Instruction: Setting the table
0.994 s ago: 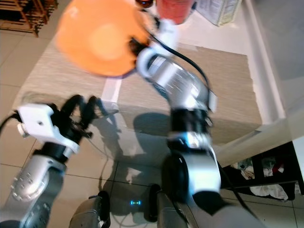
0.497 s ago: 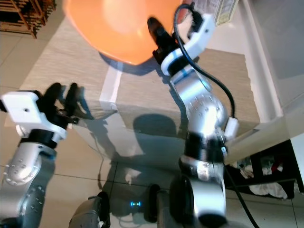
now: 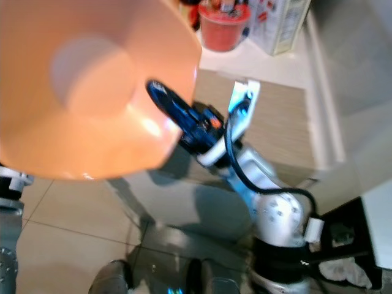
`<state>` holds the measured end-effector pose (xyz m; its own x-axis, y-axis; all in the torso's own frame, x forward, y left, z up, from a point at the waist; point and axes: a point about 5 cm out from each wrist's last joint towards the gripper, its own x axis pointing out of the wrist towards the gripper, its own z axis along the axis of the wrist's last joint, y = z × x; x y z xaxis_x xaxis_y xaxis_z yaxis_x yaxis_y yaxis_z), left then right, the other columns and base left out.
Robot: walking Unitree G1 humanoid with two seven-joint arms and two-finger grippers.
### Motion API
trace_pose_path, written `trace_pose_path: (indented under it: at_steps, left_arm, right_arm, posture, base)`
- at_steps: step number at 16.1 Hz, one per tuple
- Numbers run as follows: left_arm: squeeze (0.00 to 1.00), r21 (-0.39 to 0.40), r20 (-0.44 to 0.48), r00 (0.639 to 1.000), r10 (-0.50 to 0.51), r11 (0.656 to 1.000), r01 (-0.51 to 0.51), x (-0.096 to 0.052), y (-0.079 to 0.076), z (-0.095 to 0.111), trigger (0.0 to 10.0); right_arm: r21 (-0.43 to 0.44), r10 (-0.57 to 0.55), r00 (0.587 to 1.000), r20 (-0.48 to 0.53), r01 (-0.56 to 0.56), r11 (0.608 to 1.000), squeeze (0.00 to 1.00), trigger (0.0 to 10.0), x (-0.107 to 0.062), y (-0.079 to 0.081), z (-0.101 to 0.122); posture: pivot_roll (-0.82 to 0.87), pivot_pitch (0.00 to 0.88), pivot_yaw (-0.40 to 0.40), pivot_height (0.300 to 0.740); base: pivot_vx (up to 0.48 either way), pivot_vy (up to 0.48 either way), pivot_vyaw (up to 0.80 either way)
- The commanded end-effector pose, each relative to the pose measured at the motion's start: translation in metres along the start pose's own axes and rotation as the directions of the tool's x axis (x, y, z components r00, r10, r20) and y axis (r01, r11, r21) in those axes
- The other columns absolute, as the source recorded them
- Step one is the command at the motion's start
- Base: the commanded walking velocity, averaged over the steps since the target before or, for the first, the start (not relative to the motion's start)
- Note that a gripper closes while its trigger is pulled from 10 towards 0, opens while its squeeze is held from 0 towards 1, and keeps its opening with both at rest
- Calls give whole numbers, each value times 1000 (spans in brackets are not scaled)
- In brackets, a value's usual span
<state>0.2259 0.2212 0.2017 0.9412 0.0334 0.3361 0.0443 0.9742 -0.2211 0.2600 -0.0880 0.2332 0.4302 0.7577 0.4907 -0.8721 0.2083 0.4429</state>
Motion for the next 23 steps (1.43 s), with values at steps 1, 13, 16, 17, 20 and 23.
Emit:
trace_pose_path:
  at_steps: [1, 13, 16, 17, 20, 23]
  left_arm:
    - [0, 1, 21, 1000, -8, 1000, 8, 1, 4, 4, 10000]
    - [0, -56, 4, 995, -103, 993, 103, 4, -5, -6, 10000]
    - [0, -74, -5, 993, -120, 990, 119, 4, -13, -11, 10000]
    - [0, -86, -12, 991, -132, 988, 131, 4, -18, -15, 10000]
    - [0, -113, -23, 987, -161, 981, 158, 6, -32, -23, 10000]
    - [0, -123, -32, 974, -224, 968, 219, 12, -49, -29, 10000]
  right_arm:
    - [-15, 42, 999, 22, -41, 999, 0, 10000, 1, 5, 4]
    - [-160, -27, 989, -146, 4, 987, 0, 10000, -15, -11, -9]
    - [-189, -70, 987, -145, 42, 981, 0, 10000, -15, -17, -8]
    - [-220, -117, 982, -148, 83, 972, 0, 10000, -15, -22, -8]
    - [-261, -231, 967, -105, 197, 945, 0, 10000, -15, -37, -4]
    - [-267, -323, 946, -38, 301, 915, 0, 10000, -15, -50, 2]
  posture:
    - [-58, 133, -11, 740]
    - [-64, 111, -9, 740]
    - [-65, 114, -8, 740]
    - [-68, 114, -7, 740]
    - [-74, 113, -6, 740]
    - [-79, 112, -4, 740]
  base:
    - [0, -454, 0]
    - [0, -452, -267]
    - [0, -451, 0]
    - [0, -454, 0]
    - [0, -453, 0]
    - [0, -451, 738]
